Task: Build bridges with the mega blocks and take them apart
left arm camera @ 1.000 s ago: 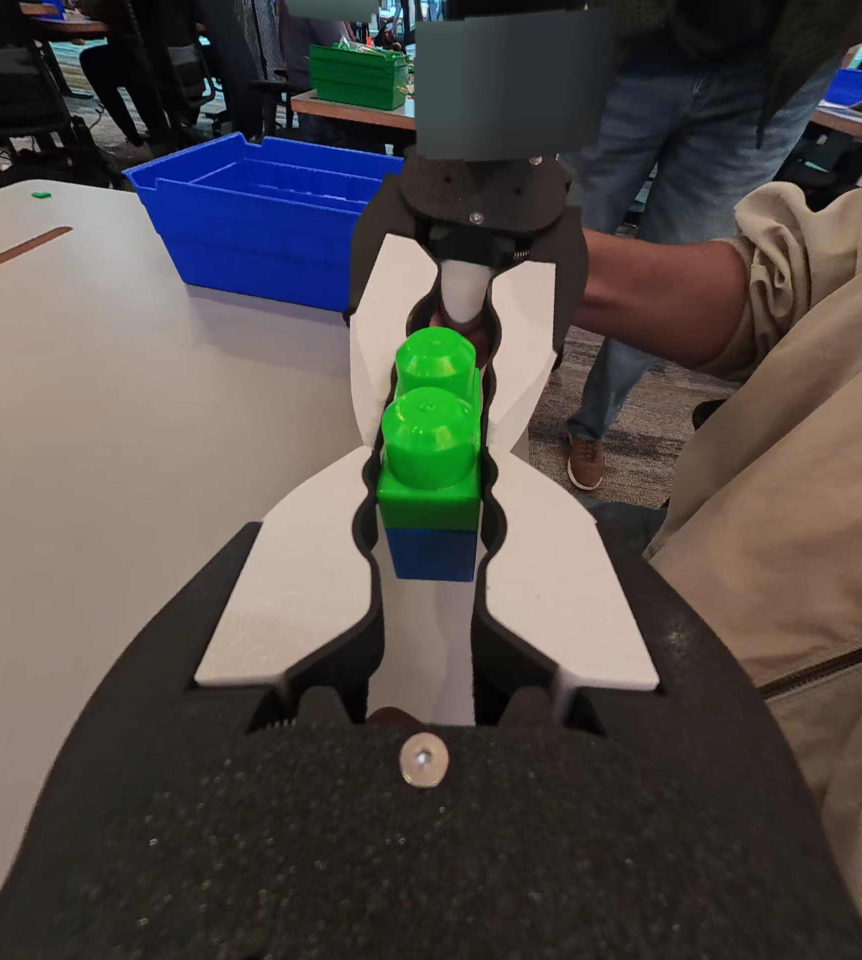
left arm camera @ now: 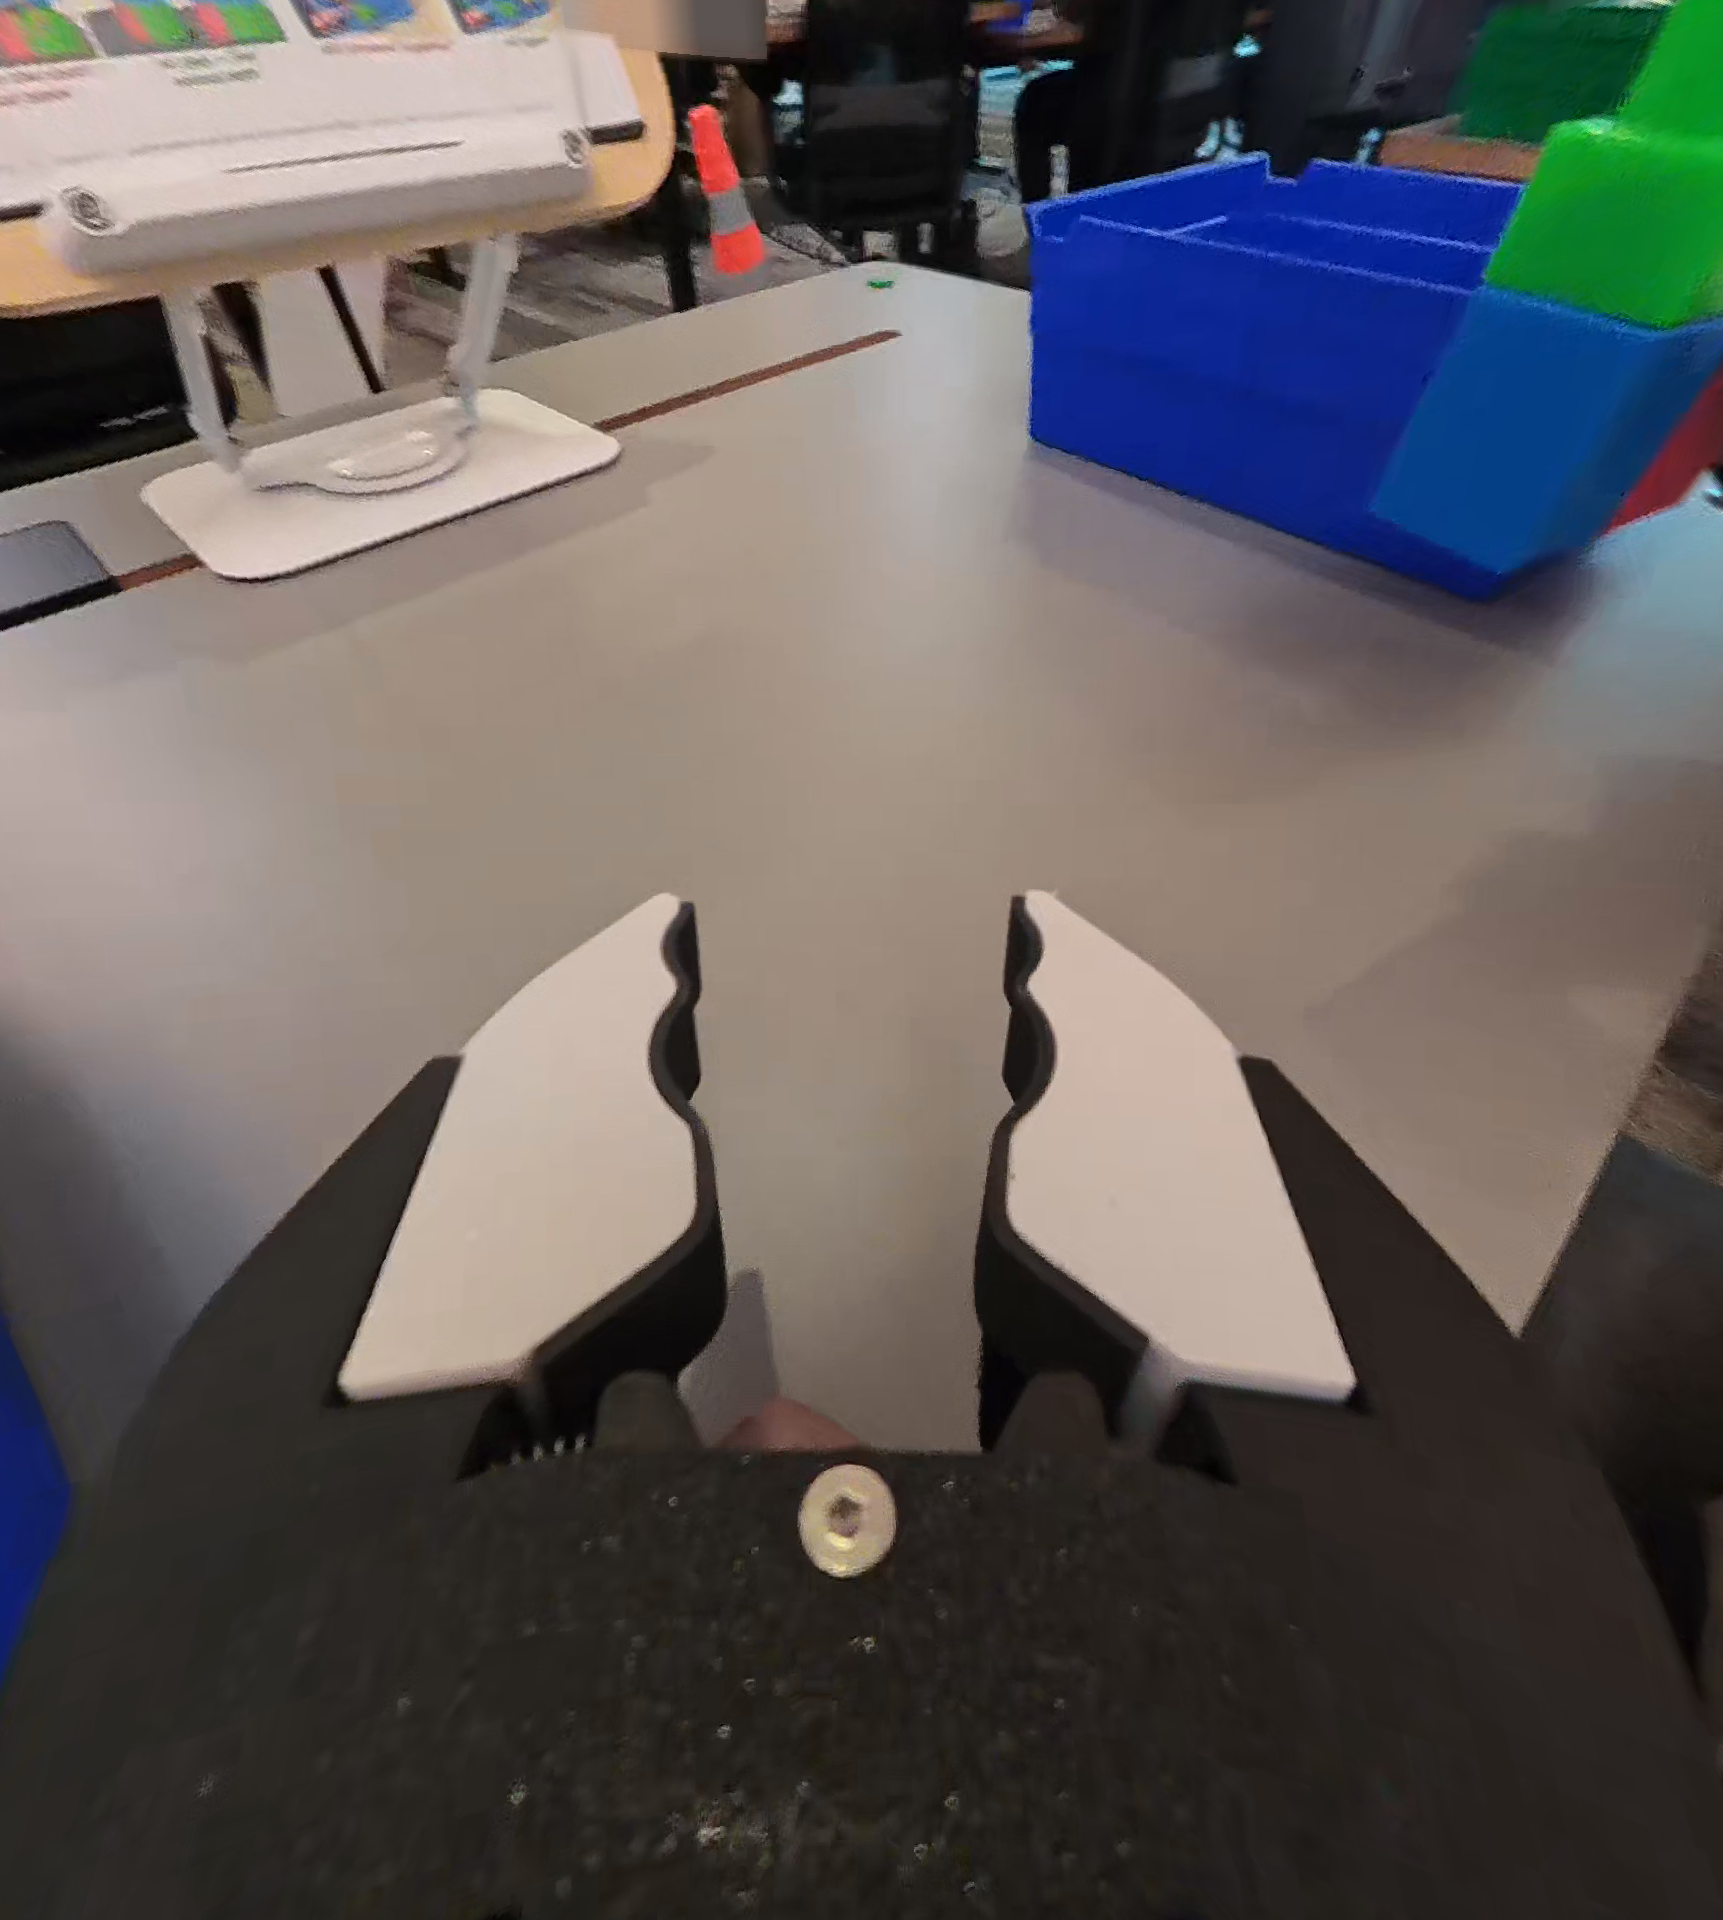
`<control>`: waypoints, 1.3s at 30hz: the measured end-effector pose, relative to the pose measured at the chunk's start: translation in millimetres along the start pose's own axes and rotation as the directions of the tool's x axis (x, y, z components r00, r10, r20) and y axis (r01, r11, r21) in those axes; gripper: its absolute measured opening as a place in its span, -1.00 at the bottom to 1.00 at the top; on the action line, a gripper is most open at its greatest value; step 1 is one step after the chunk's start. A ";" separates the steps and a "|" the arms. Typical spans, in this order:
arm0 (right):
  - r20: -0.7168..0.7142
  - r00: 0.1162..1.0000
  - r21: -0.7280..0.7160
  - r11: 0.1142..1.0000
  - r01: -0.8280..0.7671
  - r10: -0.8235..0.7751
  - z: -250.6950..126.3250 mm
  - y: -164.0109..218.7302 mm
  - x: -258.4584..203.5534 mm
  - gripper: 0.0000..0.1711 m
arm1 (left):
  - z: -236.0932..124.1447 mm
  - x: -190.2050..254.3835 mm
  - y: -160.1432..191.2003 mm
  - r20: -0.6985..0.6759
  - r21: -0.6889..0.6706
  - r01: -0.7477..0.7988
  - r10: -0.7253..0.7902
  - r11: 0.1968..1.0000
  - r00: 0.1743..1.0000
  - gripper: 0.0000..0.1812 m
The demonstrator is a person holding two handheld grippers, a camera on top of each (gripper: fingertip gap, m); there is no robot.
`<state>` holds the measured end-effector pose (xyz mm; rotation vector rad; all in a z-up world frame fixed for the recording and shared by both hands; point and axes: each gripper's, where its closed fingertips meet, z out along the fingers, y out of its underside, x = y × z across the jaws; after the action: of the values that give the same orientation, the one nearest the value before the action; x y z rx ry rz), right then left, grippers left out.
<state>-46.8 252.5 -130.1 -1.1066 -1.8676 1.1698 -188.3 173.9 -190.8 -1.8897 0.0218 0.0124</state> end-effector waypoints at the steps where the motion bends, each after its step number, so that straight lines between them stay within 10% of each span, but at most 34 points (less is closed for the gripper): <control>1: -0.022 1.000 -0.001 1.000 -0.005 0.005 -2.8 0.7 -0.3 -0.57 | 0.2 -3.6 -1.4 0.038 0.010 0.002 -0.003 1.000 0.999 -0.42; 8: -0.339 0.932 0.082 0.991 -0.102 0.124 -61.6 -8.0 40.2 -0.57 | 4.0 -6.9 0.9 0.096 0.005 0.006 -0.006 1.000 0.995 -0.45; 16: -0.761 0.600 0.147 0.966 -0.213 0.248 -178.5 4.4 155.4 -0.56 | 2.9 -2.8 -7.4 0.078 0.027 0.044 -0.046 0.999 0.996 -0.47; 39: -0.861 0.301 0.182 0.801 -0.571 0.410 -125.8 171.3 305.7 -0.56 | 5.1 9.9 -8.3 0.070 0.010 -0.032 0.032 0.999 0.997 -0.48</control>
<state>-15.7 614.6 -211.0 -1.9988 -0.7690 0.4673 -178.2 181.2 -184.8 -1.8764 0.0043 0.0998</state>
